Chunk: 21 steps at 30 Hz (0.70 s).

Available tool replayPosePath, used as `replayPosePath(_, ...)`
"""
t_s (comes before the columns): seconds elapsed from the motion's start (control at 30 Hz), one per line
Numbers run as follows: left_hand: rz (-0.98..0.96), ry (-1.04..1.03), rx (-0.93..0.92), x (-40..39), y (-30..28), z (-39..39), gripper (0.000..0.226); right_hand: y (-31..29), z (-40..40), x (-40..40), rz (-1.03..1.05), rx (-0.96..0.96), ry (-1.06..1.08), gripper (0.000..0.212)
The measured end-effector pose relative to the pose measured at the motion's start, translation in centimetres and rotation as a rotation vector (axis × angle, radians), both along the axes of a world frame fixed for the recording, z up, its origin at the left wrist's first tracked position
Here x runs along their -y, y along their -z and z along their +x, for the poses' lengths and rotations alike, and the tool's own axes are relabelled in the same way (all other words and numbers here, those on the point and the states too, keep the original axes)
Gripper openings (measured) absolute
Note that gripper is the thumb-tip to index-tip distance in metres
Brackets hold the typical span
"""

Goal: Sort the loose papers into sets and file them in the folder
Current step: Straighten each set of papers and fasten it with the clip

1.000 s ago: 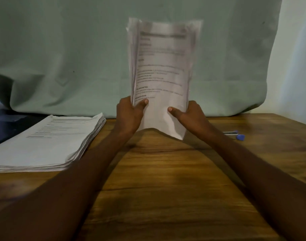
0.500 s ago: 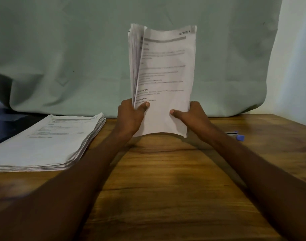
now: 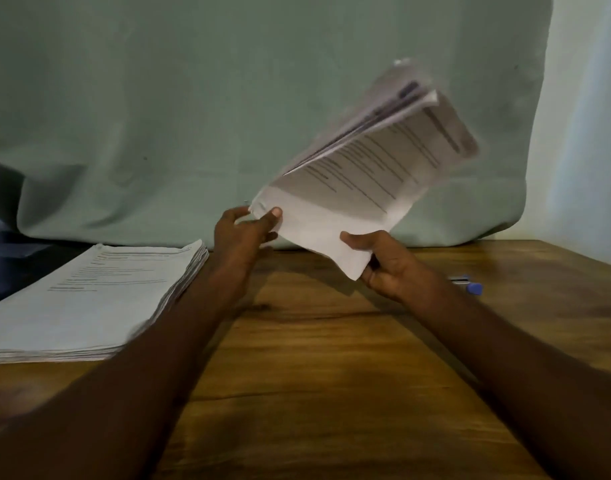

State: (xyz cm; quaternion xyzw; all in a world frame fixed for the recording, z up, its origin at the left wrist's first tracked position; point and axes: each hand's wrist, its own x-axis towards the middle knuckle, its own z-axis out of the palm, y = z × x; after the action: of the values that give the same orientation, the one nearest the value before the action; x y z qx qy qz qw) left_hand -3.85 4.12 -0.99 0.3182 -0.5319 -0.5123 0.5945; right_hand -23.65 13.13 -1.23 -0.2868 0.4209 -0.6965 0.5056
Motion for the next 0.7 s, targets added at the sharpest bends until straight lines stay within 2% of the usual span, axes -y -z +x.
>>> replayPosePath(0.07, 0.184, 0.188, -0.055, -0.8, 0.5, -1.1, 0.063, -0.1, 0.5, -0.1, -0.007, 0.096, -0.024, 0.031)
replayPosePath(0.17, 0.272, 0.366, -0.105, -1.8, 1.2, -2.9, 0.052, 0.1, 2.0, -0.3, 0.029, 0.118, -0.069, 0.026)
replayPosePath(0.27, 0.277, 0.311, -0.282, -1.4, 1.5, -3.3, 0.044, 0.5, 3.2, 0.1, 0.041, 0.162, -0.102, 0.03)
replayPosePath(0.37, 0.254, 0.082, -0.221, -0.8, 0.8, -1.9, 0.041, 0.9, 2.9, 0.3, 0.051, 0.157, -0.109, 0.021)
replayPosePath(0.5, 0.158, -0.101, -0.038, 0.5, -1.0, 1.2, 0.033, 0.4, 1.2, 0.9, -0.002, -0.118, 0.181, 0.018)
replayPosePath(0.53, 0.15, -0.093, 0.004, 0.7, -1.4, 2.0, 0.034, 0.1, 0.6, 0.7, -0.015, -0.18, 0.273, 0.021)
replayPosePath(0.6, 0.131, -0.036, 0.062, 1.0, -1.9, 2.7, 0.037, -0.4, -1.2, 0.1, -0.061, -0.328, 0.39, 0.05)
replayPosePath(0.63, 0.116, -0.021, 0.089, 1.0, -2.0, 2.9, 0.038, -0.4, -2.1, -0.3, -0.086, -0.4, 0.398, 0.057)
replayPosePath(0.7, 0.076, -0.027, 0.126, 1.1, -1.9, 3.2, 0.043, -0.6, -3.6, -0.6, -0.109, -0.531, 0.408, 0.055)
